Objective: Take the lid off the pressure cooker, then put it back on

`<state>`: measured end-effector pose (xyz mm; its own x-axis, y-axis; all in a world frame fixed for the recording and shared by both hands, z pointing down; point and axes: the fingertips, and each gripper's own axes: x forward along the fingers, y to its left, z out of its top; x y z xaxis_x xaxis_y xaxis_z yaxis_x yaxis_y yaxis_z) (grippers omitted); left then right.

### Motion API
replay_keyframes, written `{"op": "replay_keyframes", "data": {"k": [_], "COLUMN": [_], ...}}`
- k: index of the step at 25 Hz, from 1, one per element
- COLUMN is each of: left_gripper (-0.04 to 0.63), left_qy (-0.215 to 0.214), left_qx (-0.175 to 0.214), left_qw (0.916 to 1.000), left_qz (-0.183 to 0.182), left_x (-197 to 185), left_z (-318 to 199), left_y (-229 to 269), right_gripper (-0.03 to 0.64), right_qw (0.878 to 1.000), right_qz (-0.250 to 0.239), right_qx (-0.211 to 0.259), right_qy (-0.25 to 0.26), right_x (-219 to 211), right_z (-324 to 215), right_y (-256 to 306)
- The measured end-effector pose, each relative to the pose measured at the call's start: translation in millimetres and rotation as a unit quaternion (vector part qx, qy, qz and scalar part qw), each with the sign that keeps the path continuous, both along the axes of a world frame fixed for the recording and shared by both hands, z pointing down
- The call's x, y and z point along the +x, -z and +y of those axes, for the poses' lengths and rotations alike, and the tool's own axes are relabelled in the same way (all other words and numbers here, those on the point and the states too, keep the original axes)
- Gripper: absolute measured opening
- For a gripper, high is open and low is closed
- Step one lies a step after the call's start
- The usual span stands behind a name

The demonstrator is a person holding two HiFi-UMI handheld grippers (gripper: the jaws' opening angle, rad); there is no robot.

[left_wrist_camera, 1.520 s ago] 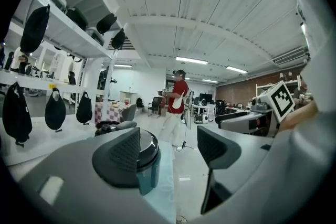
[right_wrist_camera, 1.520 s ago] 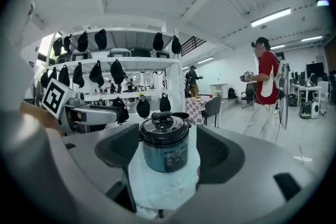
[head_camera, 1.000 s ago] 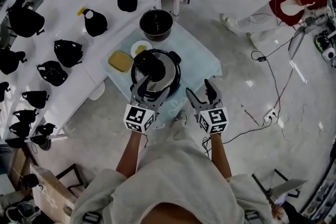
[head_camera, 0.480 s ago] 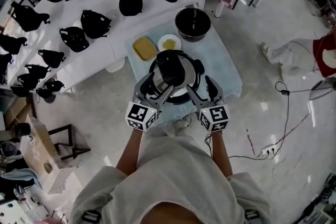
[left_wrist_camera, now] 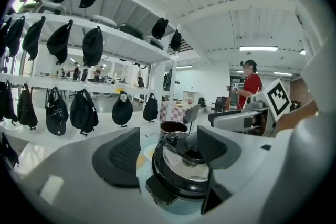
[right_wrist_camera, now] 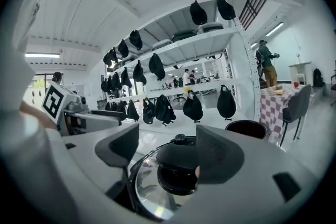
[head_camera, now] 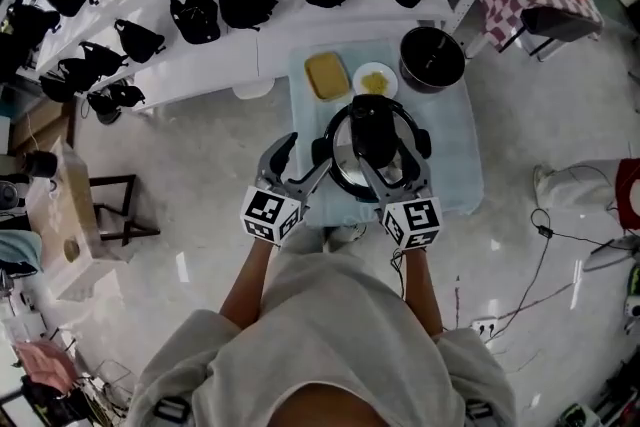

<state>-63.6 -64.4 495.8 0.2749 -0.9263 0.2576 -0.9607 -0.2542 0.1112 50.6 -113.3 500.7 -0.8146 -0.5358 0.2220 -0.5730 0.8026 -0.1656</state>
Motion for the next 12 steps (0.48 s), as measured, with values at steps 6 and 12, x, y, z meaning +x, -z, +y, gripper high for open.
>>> {"op": "replay_keyframes", "data": {"k": [6,12], "left_gripper": [0.322,0.322], "left_qy": [-0.022,-0.067], "left_qx": [0.009,0.015], "left_qw": [0.9996,0.9973], "left_qz": [0.019,0.026], "left_x": [-12.0,-17.2], "left_z": [-13.7,-30.5], "left_y": [-5.0,-5.7], "right_gripper": [0.318,0.318], "right_qw": [1.0,0.998], "right_qz": [0.027,0.053], "right_qx": [0.006,0.004], "right_qy": [-0.014,-0.034], "right_x": [-13.1,-22.2], "right_z": [-4.1,-4.2], "right_y": [-1.7,-4.8]}}
